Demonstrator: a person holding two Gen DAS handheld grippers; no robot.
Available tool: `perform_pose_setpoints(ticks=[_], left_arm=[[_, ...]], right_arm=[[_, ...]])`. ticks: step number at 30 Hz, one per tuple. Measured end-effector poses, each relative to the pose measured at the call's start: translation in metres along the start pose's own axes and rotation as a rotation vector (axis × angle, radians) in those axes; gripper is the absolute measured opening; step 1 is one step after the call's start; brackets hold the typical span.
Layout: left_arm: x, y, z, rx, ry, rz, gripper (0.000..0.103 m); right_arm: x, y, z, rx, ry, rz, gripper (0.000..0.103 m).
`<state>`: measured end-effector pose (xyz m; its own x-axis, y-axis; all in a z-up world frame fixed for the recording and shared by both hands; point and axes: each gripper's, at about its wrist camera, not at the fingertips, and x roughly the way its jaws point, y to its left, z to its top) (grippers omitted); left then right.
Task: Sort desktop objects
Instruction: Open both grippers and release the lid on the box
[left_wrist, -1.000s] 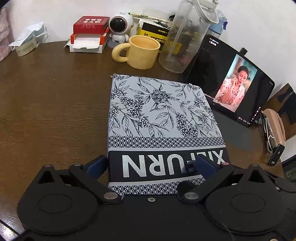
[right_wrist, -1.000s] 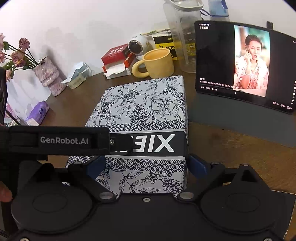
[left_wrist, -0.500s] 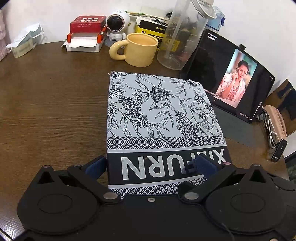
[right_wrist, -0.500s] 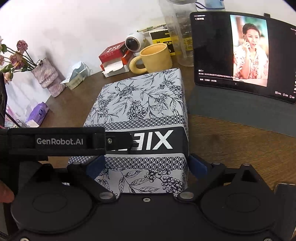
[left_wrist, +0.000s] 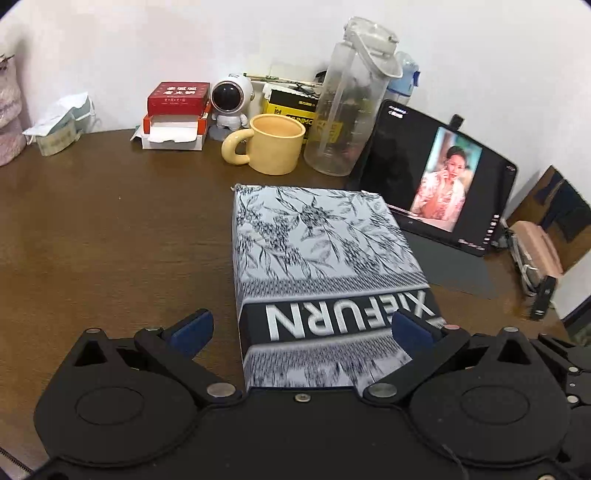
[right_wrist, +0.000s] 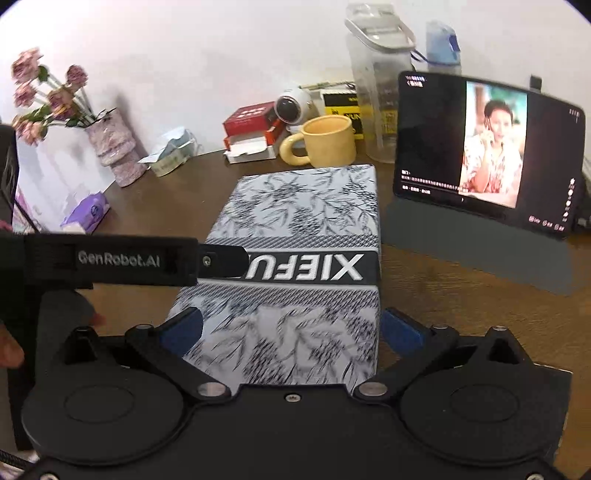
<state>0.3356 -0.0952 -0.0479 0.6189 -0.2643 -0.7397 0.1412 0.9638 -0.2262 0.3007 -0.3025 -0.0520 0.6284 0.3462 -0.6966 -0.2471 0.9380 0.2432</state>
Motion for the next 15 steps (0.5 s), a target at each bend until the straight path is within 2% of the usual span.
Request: perform_pose_setpoints(ticks=[8, 15], left_arm=[[-0.056, 0.008, -0.03, -0.005, -0.074, -0.009, 0.103], [-0.107, 0.018, -0.065, -0.011, -0.119, 0.015, 0.103]], right_arm=[[-0.046, 0.033, -0.027, -0.037, -0.029, 0.001, 0.103], [-0.084, 0.059, -0.058, -0.066, -0.034, 0.001, 0.103]])
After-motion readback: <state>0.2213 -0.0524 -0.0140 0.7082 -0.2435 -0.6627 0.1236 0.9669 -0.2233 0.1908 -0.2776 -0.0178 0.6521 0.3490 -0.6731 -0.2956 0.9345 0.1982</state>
